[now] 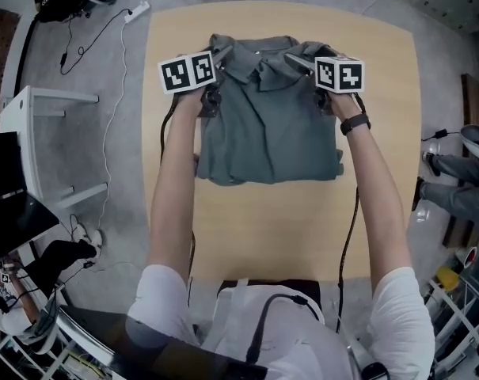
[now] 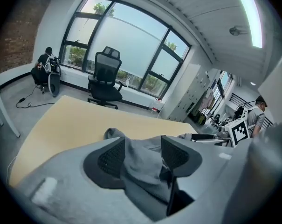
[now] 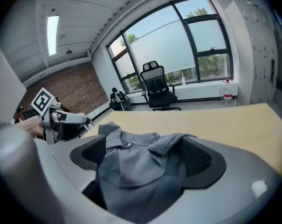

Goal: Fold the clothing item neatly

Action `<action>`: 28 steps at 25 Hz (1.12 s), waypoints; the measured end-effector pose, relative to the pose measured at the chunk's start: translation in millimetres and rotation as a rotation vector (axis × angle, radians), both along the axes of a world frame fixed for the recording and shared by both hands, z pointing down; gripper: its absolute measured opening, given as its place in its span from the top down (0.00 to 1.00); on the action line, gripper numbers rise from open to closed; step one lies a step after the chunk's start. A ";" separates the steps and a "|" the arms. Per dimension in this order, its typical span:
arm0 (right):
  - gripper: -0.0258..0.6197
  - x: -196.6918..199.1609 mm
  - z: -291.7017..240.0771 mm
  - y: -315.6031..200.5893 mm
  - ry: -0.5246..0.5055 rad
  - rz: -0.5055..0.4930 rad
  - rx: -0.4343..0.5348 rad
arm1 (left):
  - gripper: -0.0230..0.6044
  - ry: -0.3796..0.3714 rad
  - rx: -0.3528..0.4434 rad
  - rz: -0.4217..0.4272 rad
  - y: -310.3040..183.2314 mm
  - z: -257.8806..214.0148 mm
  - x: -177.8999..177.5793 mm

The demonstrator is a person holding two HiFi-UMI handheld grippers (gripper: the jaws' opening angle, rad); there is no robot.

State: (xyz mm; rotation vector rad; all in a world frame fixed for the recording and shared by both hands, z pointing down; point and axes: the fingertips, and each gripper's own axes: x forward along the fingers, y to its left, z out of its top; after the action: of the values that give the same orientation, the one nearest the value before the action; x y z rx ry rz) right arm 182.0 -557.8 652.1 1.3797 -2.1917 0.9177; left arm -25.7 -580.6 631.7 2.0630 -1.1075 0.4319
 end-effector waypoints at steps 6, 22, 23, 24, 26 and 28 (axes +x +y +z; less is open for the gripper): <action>0.17 16.6 -40.1 37.8 0.064 -0.009 0.097 | 0.54 -0.038 0.089 0.036 43.4 -34.0 -17.1; 0.96 -61.3 -207.5 309.0 -0.122 0.054 0.405 | 0.78 0.039 0.432 -0.044 299.5 -188.0 -37.6; 0.96 -66.8 -213.9 326.1 -0.106 0.054 0.417 | 0.88 0.020 0.452 -0.050 315.1 -194.0 -41.1; 0.96 -70.6 -219.1 342.0 -0.102 0.061 0.424 | 0.92 0.007 0.469 -0.049 330.6 -198.7 -43.1; 0.96 -75.0 -225.9 372.7 -0.117 0.082 0.428 | 0.97 -0.003 0.494 -0.032 362.1 -205.0 -42.6; 0.96 -81.3 -230.2 404.3 -0.152 0.078 0.438 | 0.97 -0.005 0.511 -0.006 393.6 -207.9 -37.8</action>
State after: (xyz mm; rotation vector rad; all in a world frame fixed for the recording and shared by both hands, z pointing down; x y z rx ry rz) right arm 100.7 -153.5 421.9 1.6423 -2.5801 0.6035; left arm -63.6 -187.1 423.8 2.4940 -1.3286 0.1568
